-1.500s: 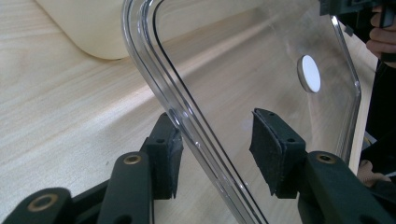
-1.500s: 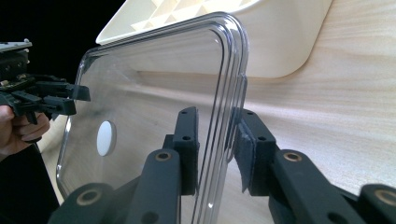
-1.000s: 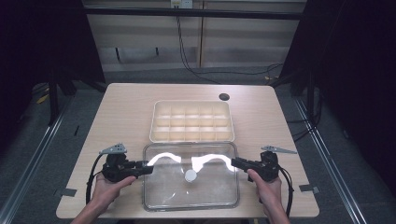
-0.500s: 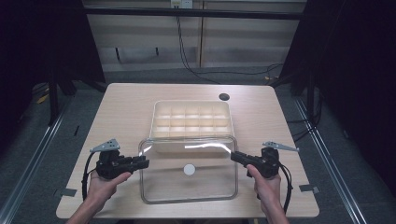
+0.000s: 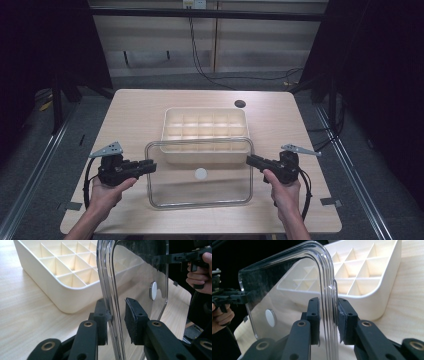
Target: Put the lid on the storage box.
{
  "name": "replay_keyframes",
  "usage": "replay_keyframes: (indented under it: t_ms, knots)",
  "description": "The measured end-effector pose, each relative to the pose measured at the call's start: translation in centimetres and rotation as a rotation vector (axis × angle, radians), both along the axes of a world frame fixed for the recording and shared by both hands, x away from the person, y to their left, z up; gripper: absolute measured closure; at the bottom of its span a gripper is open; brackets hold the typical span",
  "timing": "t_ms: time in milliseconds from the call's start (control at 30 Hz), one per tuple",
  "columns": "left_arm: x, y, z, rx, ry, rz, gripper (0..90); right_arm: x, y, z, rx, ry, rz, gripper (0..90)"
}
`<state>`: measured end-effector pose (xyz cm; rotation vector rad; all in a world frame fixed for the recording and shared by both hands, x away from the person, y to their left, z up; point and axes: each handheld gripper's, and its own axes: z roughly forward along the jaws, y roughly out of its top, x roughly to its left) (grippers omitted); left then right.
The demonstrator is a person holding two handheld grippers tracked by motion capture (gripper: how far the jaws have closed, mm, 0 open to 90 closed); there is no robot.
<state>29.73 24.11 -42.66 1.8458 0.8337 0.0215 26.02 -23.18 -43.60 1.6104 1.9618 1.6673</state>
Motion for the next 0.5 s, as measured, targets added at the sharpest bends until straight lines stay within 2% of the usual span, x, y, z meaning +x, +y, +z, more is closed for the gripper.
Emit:
replay_keyframes:
  t_ms: [233,500]
  knots:
    - [0.7,0.0,0.6,-0.011,-0.009,0.013,72.5,0.9,0.2,1.1,-0.007,-0.030,-0.012,73.9]
    - [1.3,-0.4,2.1,-0.010,-0.041,0.017,72.6,1.6,-0.1,2.6,-0.005,-0.063,-0.022,73.8]
